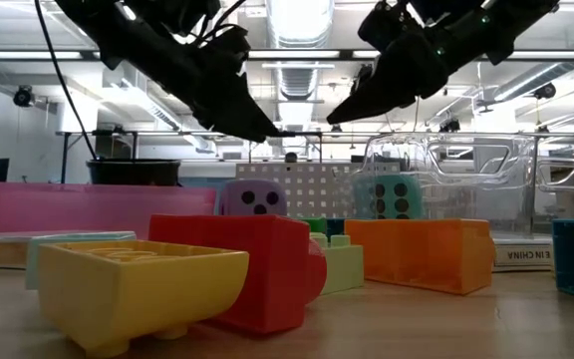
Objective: Pick & Place Toys
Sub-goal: Put the purple dice into the left transparent bin
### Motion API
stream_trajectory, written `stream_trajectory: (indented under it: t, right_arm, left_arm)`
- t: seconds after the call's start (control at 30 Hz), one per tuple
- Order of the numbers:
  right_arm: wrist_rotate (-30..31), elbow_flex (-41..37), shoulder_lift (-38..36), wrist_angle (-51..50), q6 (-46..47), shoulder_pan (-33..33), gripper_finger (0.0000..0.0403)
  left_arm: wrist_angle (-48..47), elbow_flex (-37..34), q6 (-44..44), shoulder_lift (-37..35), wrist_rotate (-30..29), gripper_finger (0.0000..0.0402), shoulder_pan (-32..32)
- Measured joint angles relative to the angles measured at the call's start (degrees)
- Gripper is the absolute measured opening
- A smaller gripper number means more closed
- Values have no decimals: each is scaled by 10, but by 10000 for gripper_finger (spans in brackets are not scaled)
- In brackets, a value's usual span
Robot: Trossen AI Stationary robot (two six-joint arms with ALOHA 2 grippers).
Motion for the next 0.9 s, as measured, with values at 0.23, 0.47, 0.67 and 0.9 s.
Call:
stream_trajectory:
  t: [0.23, 0.47, 0.67, 0.9]
  right_arm:
    - [0, 0, -3, 1, -4, 0, 378]
    - [-1, 0, -3, 5, -4, 0, 378]
    - [-1, 0, -3, 7, -7, 0, 378]
    - [-1, 0, -3, 7, -7, 0, 378]
  left_arm:
    - [-6, 0, -8, 0, -33, 386, 0]
    - [-22, 0, -19, 0, -92, 386, 10]
    - [-40, 0, -29, 0, -78, 386, 25]
    - [-43, -11, -42, 3, -47, 386, 35]
